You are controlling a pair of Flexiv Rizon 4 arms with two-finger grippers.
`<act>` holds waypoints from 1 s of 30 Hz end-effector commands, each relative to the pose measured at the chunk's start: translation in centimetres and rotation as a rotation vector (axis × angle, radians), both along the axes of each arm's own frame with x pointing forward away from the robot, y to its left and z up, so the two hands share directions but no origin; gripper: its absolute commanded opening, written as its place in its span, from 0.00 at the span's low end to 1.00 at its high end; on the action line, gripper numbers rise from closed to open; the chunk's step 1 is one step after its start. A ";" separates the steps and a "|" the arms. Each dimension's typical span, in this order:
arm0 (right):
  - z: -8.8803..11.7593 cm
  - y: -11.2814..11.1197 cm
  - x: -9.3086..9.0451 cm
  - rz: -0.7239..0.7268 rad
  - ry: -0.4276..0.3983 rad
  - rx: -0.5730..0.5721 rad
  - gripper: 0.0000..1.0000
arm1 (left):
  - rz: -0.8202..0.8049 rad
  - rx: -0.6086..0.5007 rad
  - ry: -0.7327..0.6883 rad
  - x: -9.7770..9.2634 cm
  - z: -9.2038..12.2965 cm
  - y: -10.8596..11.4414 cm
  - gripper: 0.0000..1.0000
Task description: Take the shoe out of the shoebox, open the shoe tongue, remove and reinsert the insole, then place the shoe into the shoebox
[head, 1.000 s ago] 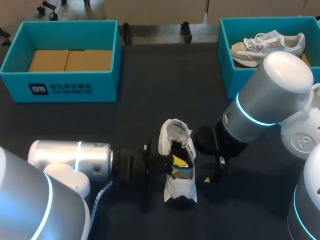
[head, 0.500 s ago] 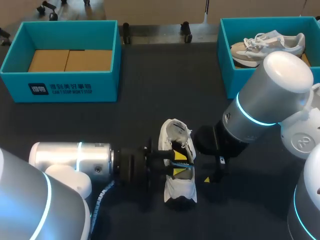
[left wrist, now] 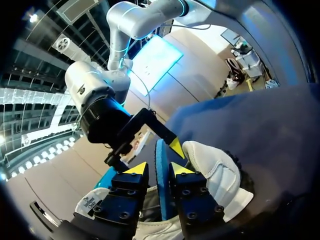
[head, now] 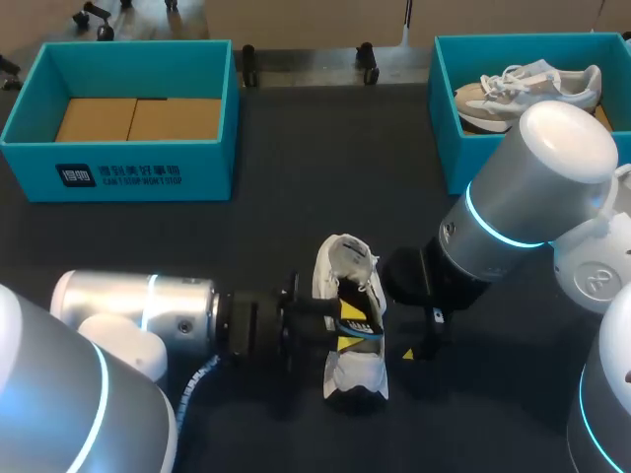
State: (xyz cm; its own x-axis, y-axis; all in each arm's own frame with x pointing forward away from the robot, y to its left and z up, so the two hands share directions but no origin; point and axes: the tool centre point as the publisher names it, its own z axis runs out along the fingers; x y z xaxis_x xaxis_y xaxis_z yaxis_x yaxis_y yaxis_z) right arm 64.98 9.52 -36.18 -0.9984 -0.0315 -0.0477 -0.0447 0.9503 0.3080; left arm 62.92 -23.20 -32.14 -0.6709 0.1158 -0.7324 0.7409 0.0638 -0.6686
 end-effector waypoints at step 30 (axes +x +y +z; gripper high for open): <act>-0.1 0.0 -0.1 -0.001 -0.003 0.000 1.00 | 0.020 0.046 -0.009 0.7 -0.7 0.3 0.31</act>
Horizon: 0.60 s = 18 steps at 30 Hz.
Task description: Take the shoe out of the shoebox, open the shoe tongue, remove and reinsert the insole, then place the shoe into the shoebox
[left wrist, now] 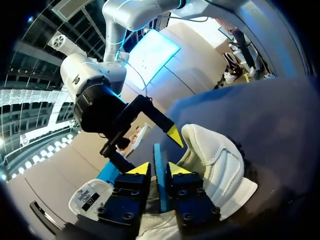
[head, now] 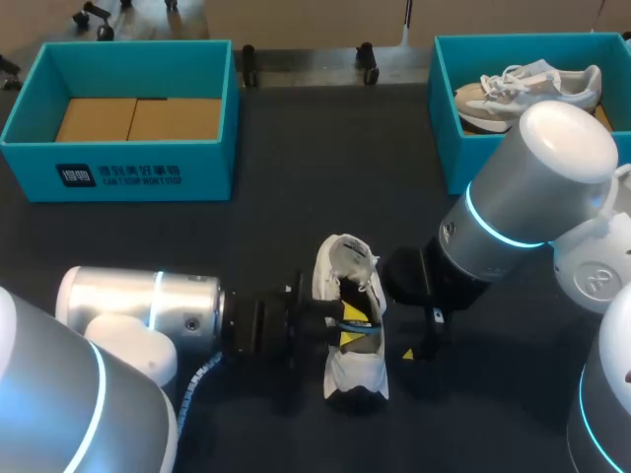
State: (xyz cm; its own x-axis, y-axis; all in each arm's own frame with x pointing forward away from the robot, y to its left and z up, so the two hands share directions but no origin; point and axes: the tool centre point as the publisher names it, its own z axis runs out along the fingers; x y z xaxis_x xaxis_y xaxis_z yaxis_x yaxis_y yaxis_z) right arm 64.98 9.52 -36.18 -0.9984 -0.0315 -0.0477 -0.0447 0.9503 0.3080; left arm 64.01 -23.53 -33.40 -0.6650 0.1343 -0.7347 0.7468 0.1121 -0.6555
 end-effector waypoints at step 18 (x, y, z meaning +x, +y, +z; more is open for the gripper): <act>-0.1 0.0 -0.1 -0.001 -0.003 0.000 1.00 | -0.055 0.015 0.061 -1.0 2.1 2.3 0.37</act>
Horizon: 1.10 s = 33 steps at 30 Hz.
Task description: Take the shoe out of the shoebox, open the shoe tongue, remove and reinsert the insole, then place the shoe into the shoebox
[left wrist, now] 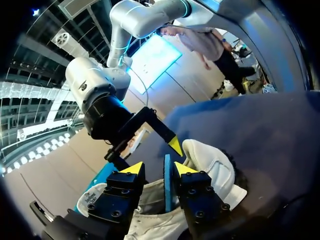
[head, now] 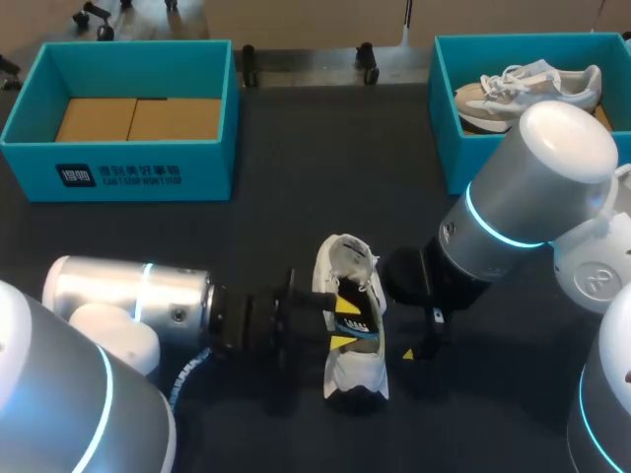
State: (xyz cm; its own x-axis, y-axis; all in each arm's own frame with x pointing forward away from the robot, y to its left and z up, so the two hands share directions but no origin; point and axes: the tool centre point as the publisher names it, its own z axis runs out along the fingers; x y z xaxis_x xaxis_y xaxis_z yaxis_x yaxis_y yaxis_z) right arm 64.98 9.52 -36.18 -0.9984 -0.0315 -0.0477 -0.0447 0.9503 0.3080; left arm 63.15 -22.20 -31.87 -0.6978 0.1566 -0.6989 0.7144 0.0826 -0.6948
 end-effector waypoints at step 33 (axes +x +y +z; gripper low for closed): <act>-0.1 0.0 -0.1 -0.001 -0.003 0.000 1.00 | -0.258 0.479 0.059 0.0 2.2 6.3 0.39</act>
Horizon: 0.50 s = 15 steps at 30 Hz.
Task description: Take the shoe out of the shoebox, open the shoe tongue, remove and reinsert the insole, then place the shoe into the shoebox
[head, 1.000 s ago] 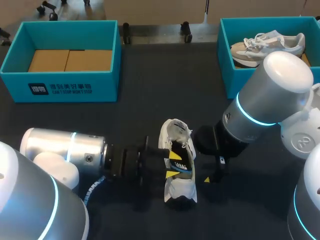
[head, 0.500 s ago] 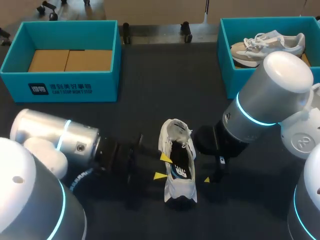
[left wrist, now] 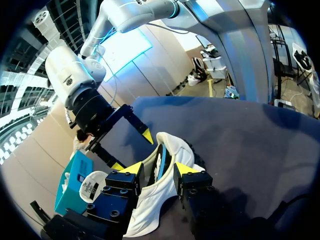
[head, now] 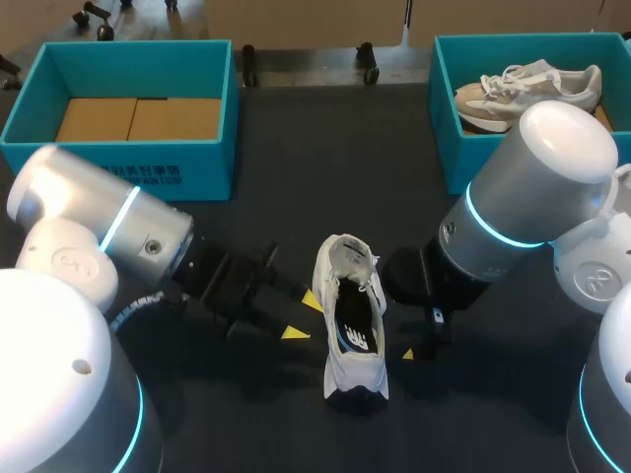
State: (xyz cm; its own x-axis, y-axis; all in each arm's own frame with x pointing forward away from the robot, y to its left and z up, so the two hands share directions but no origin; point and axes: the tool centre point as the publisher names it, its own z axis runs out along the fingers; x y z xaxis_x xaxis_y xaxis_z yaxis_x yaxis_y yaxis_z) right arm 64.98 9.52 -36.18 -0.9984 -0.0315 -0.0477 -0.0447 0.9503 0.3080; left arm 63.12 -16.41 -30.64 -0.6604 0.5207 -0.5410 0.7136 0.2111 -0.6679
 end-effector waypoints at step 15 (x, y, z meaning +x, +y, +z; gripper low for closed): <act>-0.1 0.0 -0.1 -0.001 -0.003 0.000 1.00 | -0.106 0.216 0.043 -0.3 2.6 3.2 1.00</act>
State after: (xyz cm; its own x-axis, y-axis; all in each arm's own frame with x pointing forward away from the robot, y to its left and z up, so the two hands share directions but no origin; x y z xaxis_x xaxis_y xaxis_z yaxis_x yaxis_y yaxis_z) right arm 64.98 9.52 -36.18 -0.9984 -0.0315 -0.0477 -0.0447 0.9503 0.3080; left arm 62.98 -13.99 -28.99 -0.6253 0.6678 -0.4038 0.7091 0.2703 -0.6512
